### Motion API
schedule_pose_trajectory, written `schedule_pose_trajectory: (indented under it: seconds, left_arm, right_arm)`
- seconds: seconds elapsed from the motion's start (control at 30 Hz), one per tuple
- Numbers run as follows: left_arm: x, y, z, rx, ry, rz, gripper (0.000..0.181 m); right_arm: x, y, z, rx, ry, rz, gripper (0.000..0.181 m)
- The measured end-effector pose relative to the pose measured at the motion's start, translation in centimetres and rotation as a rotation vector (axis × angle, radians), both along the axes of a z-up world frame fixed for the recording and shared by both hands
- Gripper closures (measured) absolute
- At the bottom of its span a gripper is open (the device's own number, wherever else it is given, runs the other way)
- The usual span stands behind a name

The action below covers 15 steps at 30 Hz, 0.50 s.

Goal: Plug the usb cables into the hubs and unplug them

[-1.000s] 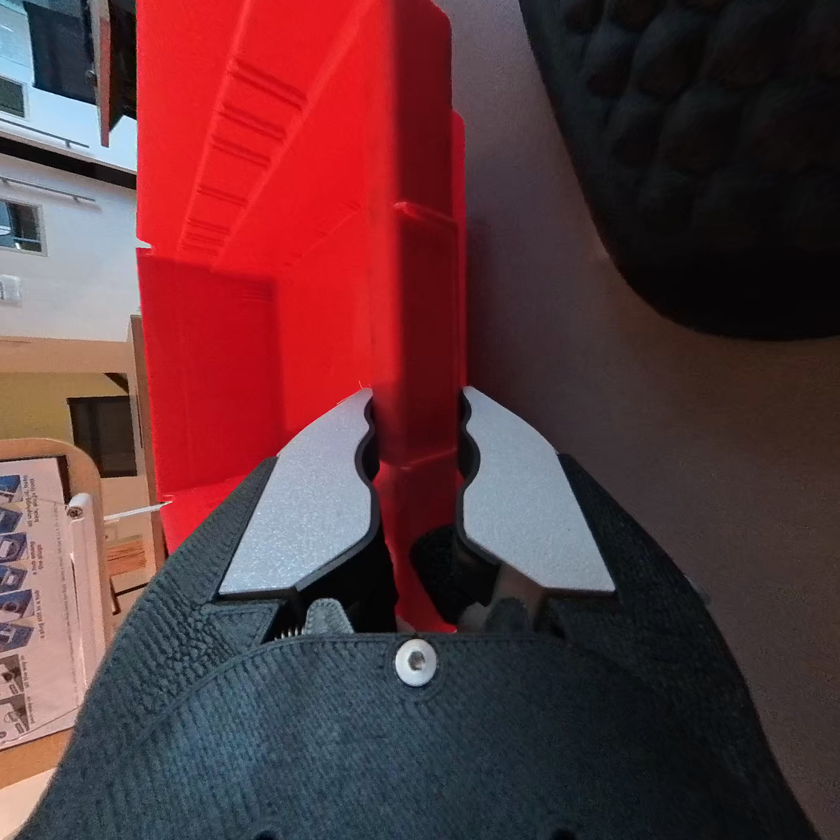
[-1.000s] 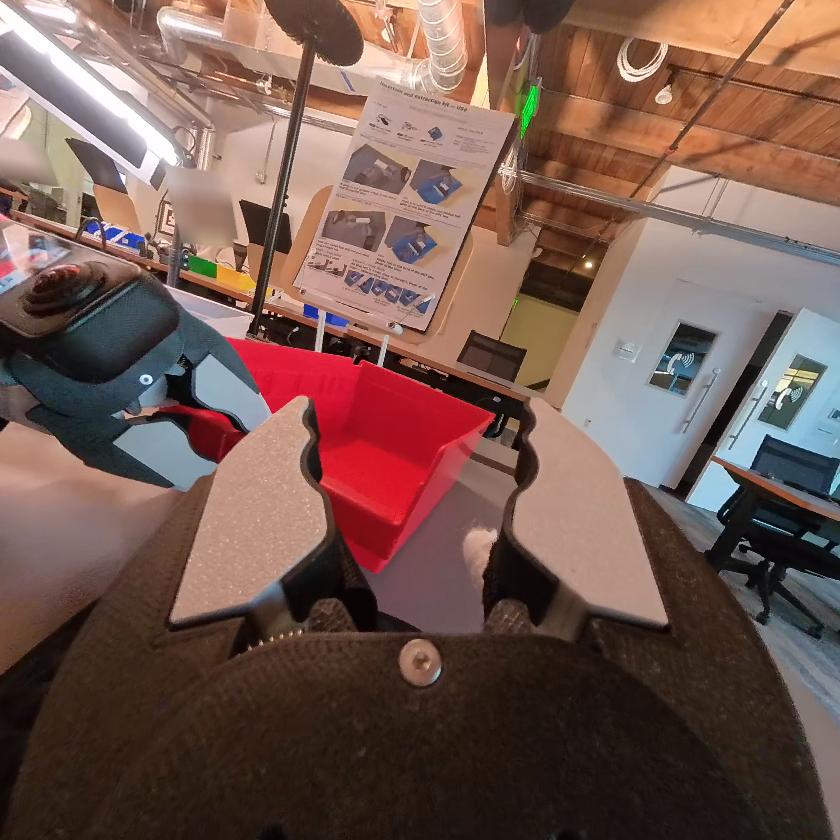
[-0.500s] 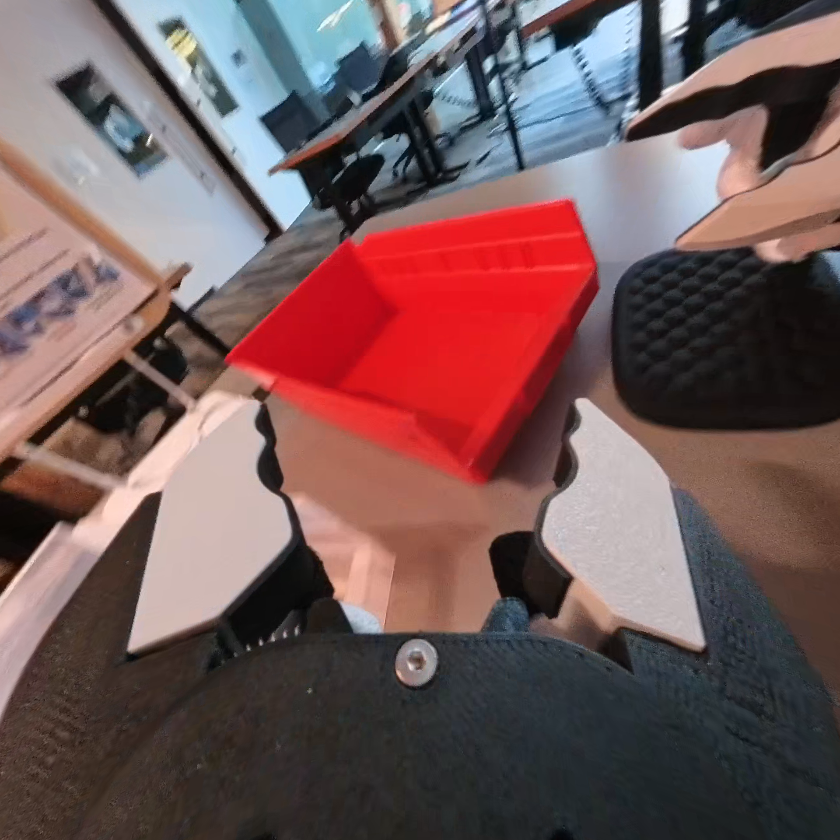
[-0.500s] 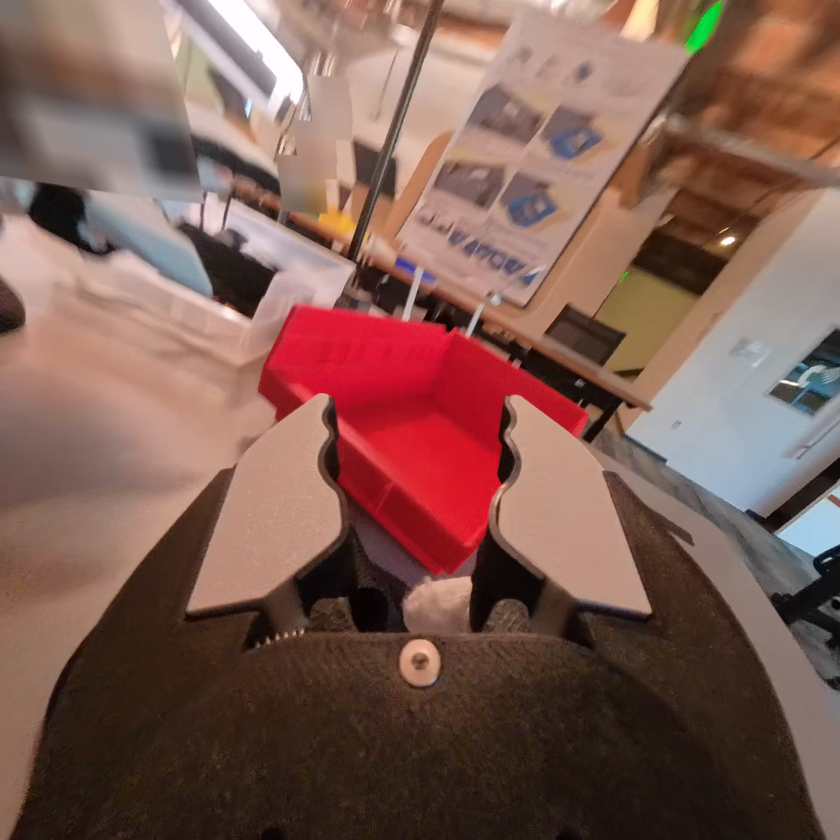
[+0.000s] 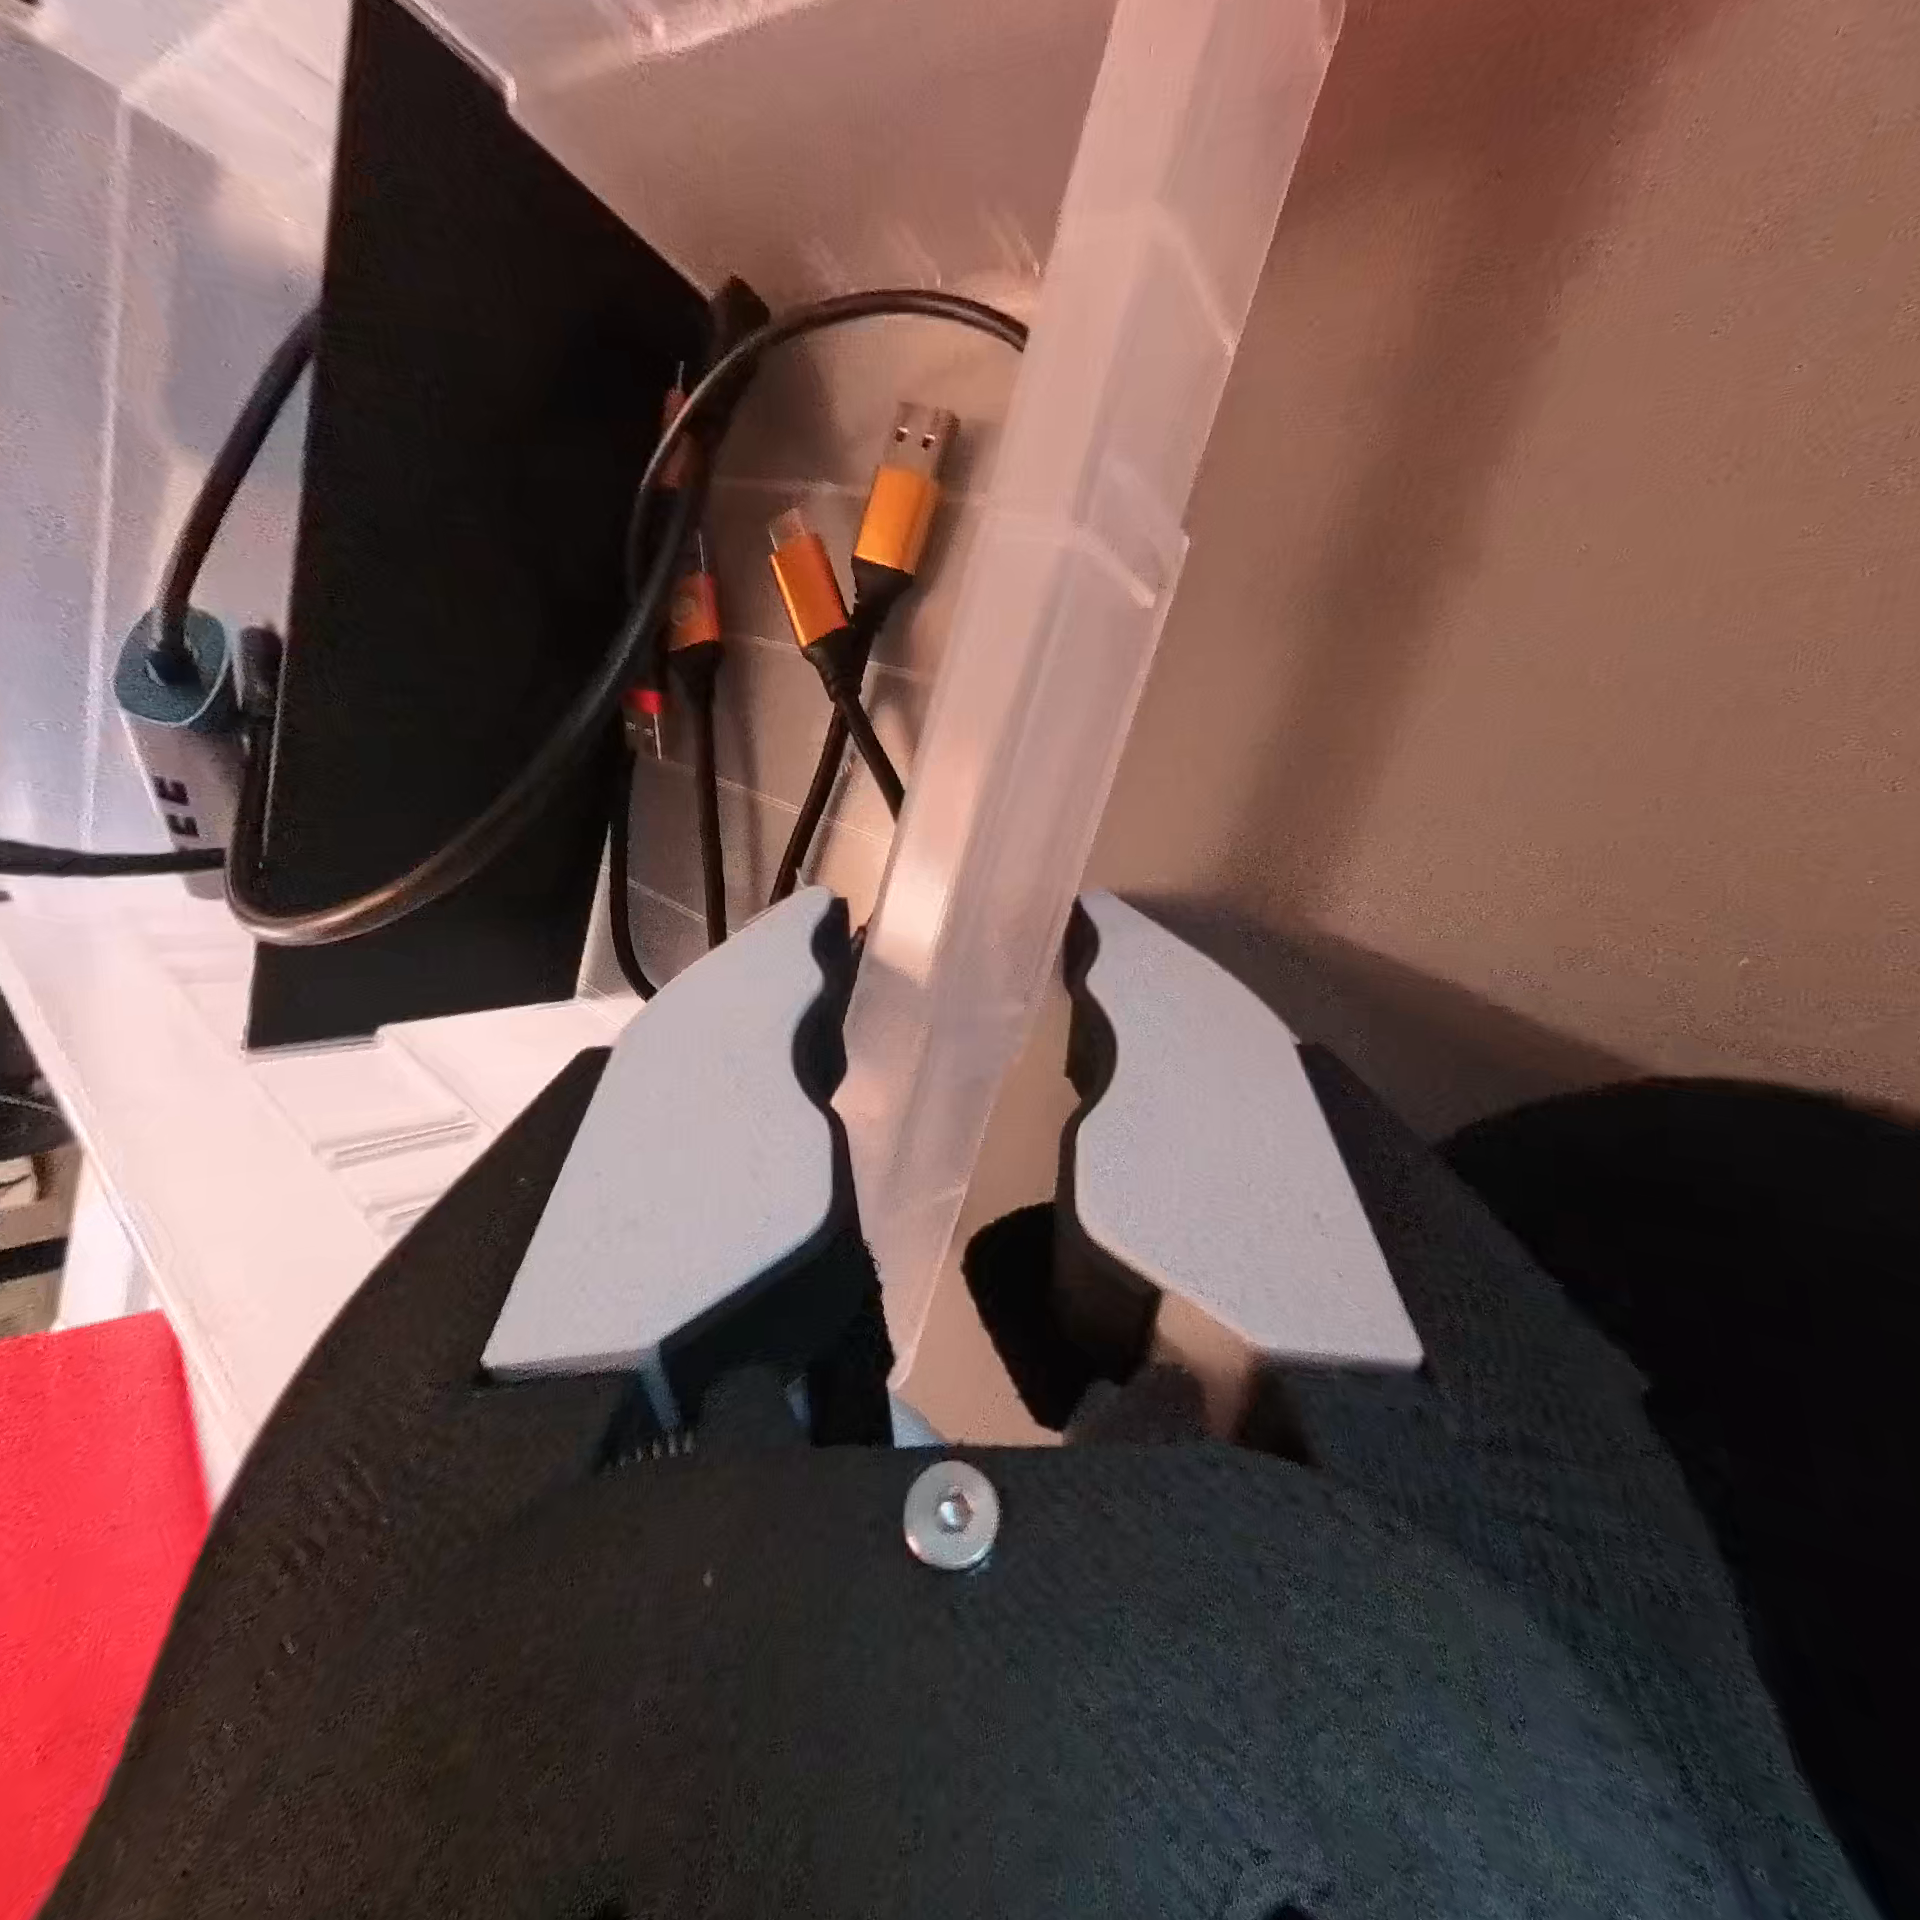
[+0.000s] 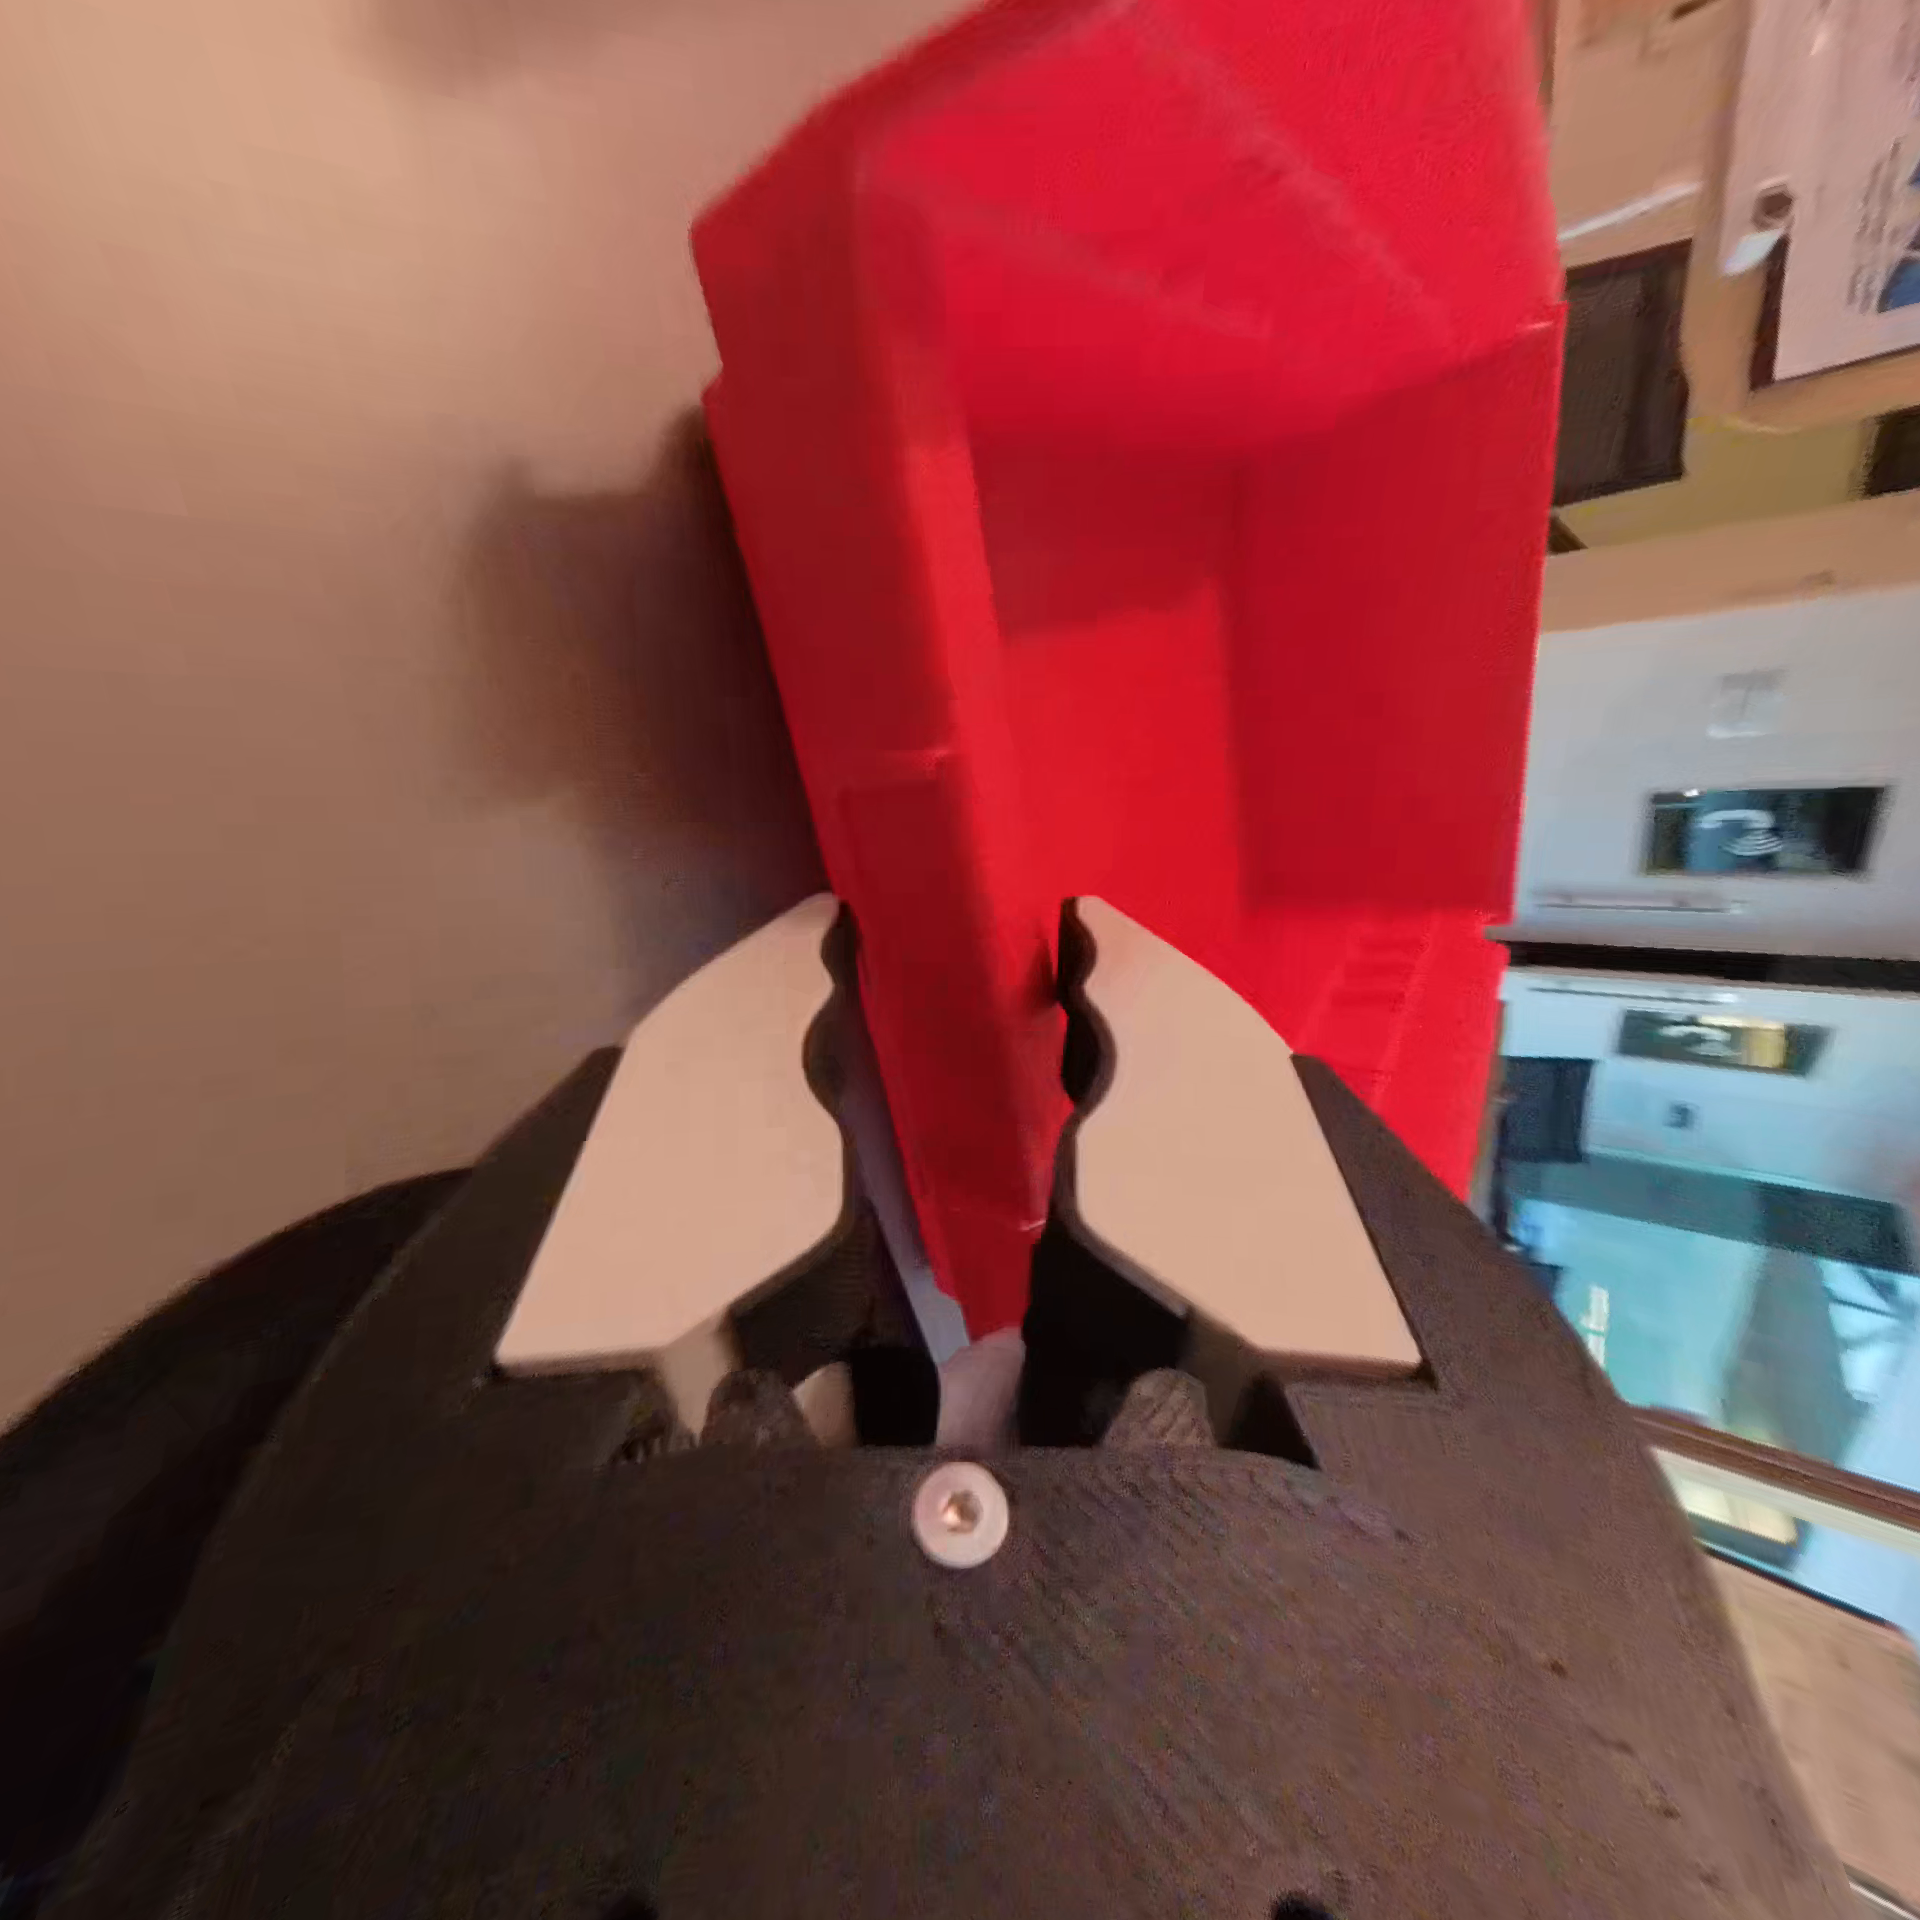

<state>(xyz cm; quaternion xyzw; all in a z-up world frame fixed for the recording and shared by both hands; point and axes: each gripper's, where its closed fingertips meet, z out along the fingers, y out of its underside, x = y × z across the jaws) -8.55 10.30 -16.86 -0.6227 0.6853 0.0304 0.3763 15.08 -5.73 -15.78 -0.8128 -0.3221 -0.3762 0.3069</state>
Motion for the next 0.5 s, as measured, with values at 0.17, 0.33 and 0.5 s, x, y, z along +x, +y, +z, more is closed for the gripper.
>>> schedule_pose_trajectory:
  seconds: [0.17, 0.33, 0.5]
  left_arm:
    - [-2.8, 3.0, -0.1, -0.020, 0.035, 0.015, 0.140]
    - [-7.4, 6.2, -0.1, -0.008, 0.062, 0.025, 0.139]
    - [-12.6, 7.6, 0.0, 0.009, 0.095, 0.048, 0.140]
  right_arm:
    - [4.2, -1.7, -0.2, -0.062, 0.023, -0.103, 0.143]
    - [9.2, -4.9, -0.3, -0.090, 0.001, -0.137, 0.143]
    - [13.6, -9.7, -0.4, -0.108, 0.005, -0.184, 0.143]
